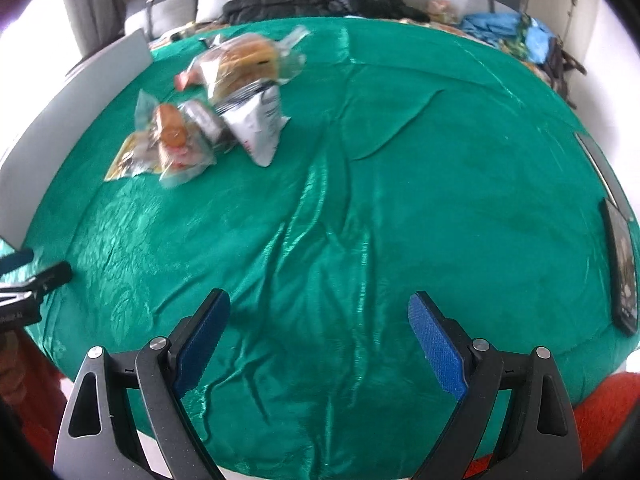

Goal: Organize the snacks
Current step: 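Move the left gripper to the snack pile and grasp the yellow packet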

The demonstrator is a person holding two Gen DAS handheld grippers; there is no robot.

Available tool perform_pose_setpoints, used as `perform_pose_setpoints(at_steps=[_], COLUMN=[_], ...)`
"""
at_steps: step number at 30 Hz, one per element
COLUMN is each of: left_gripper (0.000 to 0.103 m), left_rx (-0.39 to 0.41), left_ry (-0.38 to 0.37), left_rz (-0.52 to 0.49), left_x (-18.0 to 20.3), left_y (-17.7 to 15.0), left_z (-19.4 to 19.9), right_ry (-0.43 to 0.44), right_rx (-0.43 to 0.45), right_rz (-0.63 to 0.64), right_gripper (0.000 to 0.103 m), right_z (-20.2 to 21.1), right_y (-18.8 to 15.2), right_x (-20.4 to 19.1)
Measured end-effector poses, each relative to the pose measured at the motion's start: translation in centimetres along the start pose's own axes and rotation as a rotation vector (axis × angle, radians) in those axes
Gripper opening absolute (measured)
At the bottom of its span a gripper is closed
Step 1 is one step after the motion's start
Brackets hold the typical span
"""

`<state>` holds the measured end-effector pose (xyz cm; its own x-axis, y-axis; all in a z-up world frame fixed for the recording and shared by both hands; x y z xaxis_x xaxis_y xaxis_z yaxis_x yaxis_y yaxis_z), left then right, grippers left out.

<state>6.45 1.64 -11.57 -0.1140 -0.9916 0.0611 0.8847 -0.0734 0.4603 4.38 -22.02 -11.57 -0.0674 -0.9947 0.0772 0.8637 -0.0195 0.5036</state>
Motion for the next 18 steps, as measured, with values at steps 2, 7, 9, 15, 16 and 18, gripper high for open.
perform_pose_setpoints(at_steps=[2,7,9,15,16,18], left_gripper=[0.103,0.103,0.103,0.103,0.103,0.103], left_rx=[-0.001,-0.012,-0.010,-0.002,-0.002,0.008], left_ry=[-0.005,-0.030,-0.030,-0.028,-0.030,-0.032], left_rz=[0.004,0.030,0.029,0.026,0.025,0.017], left_x=[-0.1,-0.6,-0.6,-0.6,-0.6,-0.6], left_y=[0.1,0.2,0.1,-0.1,0.0,-0.2], left_z=[-0.1,-0.4,-0.3,-0.2,-0.2,-0.2], right_ry=[-0.002,0.001,0.001,0.058,0.066,0.080], right_rx=[0.001,-0.001,0.000,0.018,0.018,0.010], right_rz=[0.018,0.023,0.022,0.036,0.031,0.018], right_gripper=[0.093,0.093,0.093,0.093,0.093,0.093], right_z=[0.1,0.0,-0.1,-1.3,-1.7,-2.6], right_y=[-0.2,-0.1,0.1,2.9,3.7,5.1], right_x=[-0.4,-0.7,-0.7,-2.1,-2.3,-2.4])
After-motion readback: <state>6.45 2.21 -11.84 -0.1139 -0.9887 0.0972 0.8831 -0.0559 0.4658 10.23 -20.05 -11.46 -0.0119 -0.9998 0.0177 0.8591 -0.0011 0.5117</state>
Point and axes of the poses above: each gripper's, at about its wrist camera, not at the fingertips, and z roughly against the way its jaws point, x to its right, y to its top, the point moved 3 cm from there along -z, roughly the way its jaws point, and after that the axes turned 6 degrees about -y, right-handed, at the moved point
